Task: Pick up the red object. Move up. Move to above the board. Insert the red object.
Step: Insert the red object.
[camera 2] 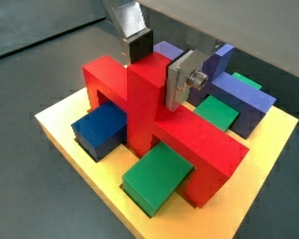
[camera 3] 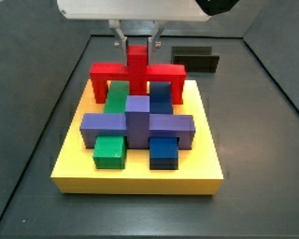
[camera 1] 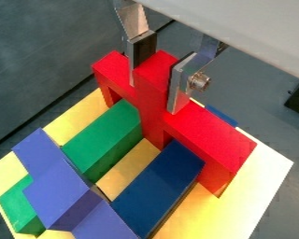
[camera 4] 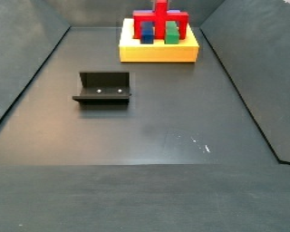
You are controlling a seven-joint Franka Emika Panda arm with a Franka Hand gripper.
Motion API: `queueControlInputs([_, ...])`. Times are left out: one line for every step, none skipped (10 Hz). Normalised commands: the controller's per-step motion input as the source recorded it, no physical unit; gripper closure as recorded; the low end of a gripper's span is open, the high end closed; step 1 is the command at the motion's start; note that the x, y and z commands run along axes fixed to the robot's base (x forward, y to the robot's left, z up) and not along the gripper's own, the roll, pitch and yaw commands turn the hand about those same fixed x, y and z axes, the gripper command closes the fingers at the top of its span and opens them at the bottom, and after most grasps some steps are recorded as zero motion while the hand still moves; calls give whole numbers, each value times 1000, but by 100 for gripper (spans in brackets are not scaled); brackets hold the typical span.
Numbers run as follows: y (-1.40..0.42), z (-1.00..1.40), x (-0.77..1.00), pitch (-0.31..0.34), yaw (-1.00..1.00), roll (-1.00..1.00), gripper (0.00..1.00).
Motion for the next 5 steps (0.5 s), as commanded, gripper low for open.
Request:
queueControlInputs([20, -363, 0, -21, -109, -50, 100])
queueControlInputs([51, -414, 0, -26, -31, -24, 100])
queueControlInputs([23, -469, 11, -27, -6, -34, 100])
queueControlInputs([14, -491, 160, 0, 29, 0, 100])
queueControlInputs([0, -417, 243, 0, 60, 0, 100])
